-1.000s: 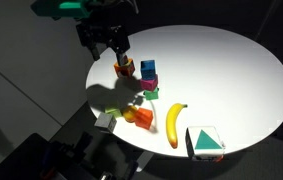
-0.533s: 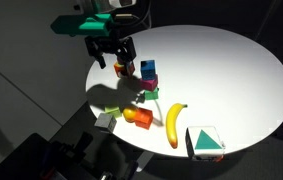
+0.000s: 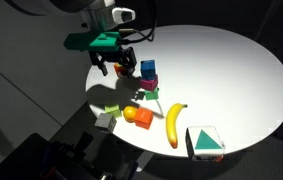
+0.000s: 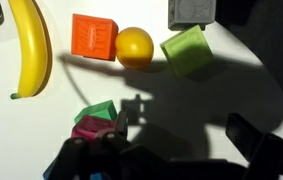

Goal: Put the green block on the blue block

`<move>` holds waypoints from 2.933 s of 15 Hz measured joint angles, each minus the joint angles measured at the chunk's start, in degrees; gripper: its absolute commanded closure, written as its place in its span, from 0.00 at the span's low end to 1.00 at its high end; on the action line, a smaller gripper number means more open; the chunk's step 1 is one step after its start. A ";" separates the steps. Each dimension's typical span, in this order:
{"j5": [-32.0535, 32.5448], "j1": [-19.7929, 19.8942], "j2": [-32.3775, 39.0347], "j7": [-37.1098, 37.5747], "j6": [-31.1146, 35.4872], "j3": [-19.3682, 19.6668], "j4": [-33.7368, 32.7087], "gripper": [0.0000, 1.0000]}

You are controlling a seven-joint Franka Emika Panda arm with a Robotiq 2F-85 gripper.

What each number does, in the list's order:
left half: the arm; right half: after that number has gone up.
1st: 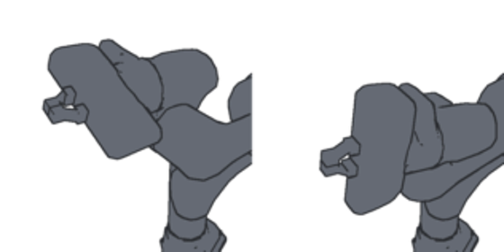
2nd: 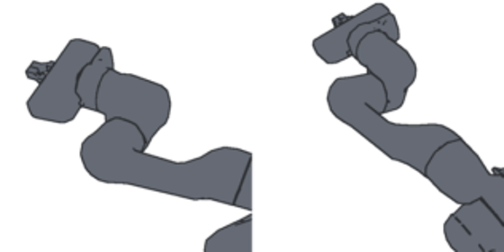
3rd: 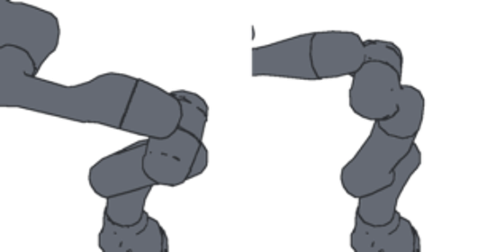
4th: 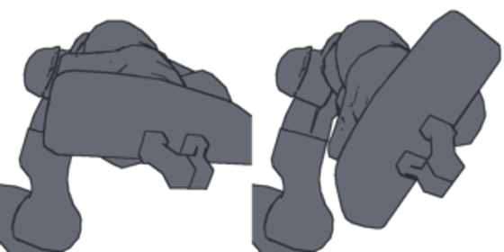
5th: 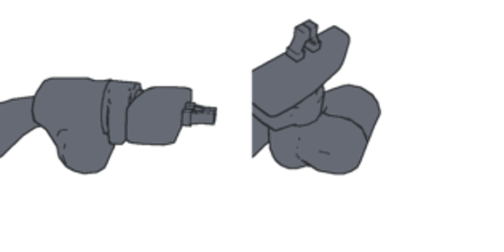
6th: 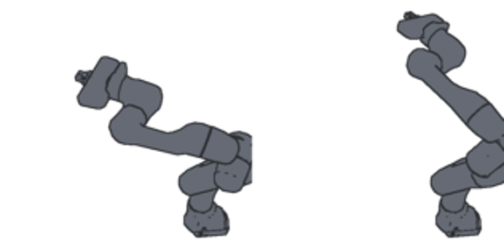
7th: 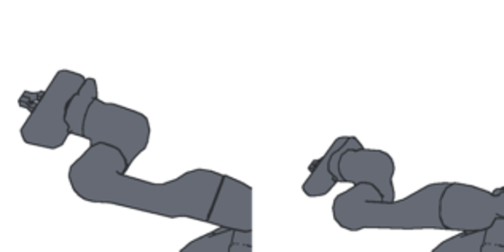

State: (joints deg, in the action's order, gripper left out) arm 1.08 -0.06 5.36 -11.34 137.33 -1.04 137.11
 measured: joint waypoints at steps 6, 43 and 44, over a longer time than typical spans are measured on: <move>1.65 -0.26 4.20 -1.37 2.29 -1.43 0.00 0.00; 8.87 -1.44 12.32 -7.96 11.02 -1.75 5.79 0.69; 8.87 -1.43 12.29 -7.89 11.02 -1.69 5.77 0.69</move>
State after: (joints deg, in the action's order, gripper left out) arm 9.95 -1.48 17.64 -19.23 148.35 -2.73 142.88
